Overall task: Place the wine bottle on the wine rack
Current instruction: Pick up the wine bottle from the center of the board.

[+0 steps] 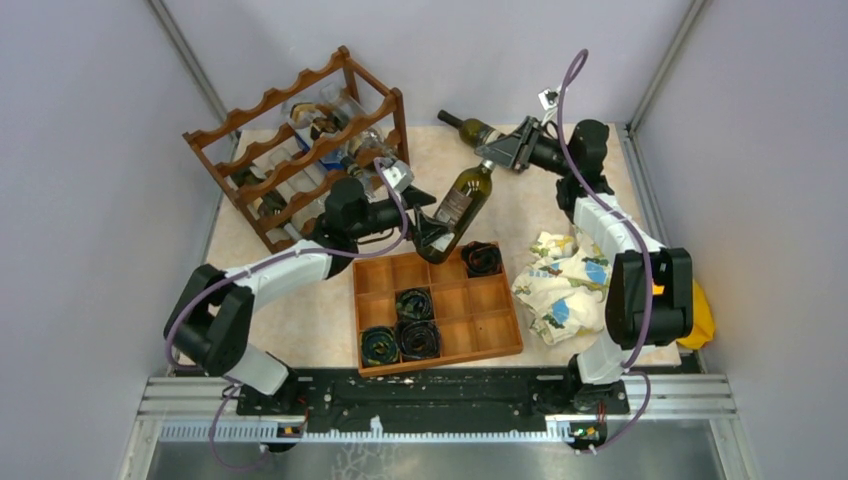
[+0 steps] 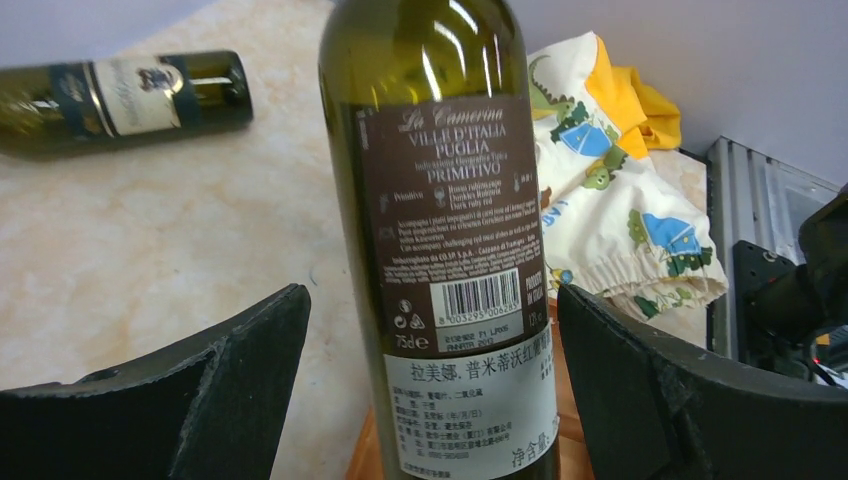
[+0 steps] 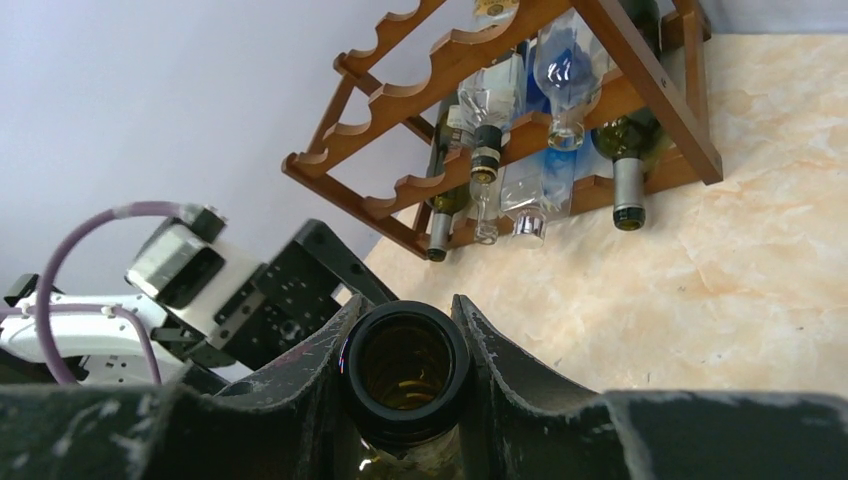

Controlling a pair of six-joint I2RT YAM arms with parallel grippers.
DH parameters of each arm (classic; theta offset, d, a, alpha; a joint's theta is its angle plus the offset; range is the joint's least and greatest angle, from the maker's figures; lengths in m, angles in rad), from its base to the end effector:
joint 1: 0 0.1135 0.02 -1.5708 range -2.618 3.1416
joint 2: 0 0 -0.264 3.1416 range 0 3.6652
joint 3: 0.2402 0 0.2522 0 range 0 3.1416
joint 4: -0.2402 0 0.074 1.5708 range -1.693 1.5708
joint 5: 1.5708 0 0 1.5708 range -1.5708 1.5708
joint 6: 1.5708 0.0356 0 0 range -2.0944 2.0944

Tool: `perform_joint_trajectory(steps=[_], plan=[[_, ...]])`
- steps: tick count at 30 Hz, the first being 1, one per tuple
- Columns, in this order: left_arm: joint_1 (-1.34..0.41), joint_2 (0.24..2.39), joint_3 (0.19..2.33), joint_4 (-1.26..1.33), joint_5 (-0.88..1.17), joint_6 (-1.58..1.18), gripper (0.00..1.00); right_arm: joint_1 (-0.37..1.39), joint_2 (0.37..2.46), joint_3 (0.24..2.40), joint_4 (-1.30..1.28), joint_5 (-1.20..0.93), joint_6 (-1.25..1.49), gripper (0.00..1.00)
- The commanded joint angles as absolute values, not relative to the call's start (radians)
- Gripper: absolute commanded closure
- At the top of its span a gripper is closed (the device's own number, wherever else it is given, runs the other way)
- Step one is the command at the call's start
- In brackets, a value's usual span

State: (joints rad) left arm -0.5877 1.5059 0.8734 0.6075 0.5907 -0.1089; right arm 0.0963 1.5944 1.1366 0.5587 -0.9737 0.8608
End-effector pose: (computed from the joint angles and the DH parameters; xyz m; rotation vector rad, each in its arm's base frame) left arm 0.2715 -0.2047 0.2779 0.8493 1.4567 -1.0004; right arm 0.3615 0.0645 0.3325 -0.2510 1.6891 1.4432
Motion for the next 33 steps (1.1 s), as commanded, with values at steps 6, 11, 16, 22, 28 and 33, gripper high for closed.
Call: perform_joint_trajectory(steps=[6, 11, 16, 22, 28, 33], plan=[[-0.641, 1.606, 0.942, 0.474, 0.539, -0.16, 0.01, 0.103, 1.522, 1.161, 0.669, -0.953, 0.901, 1.0], [-0.654, 1.623, 0.943, 0.457, 0.538, -0.161, 0.06, 0.104, 1.525, 1.152, 0.662, -0.946, 0.892, 1.0], [-0.653, 1.653, 0.997, 0.403, 0.566, -0.12, 0.53, 0.107, 1.524, 1.142, 0.645, -0.961, 0.862, 1.0], [-0.64, 1.616, 1.065, 0.195, 0.563, 0.05, 1.0, 0.109, 1.515, 1.147, 0.478, -1.047, 0.67, 0.57], [-0.567, 1.539, 1.076, 0.027, 0.675, 0.223, 1.0, 0.109, 1.511, 1.231, 0.062, -1.113, 0.264, 0.02], [-0.535, 1.503, 1.123, -0.164, 0.716, 0.382, 1.0, 0.109, 1.524, 1.334, -0.225, -1.193, -0.043, 0.02]])
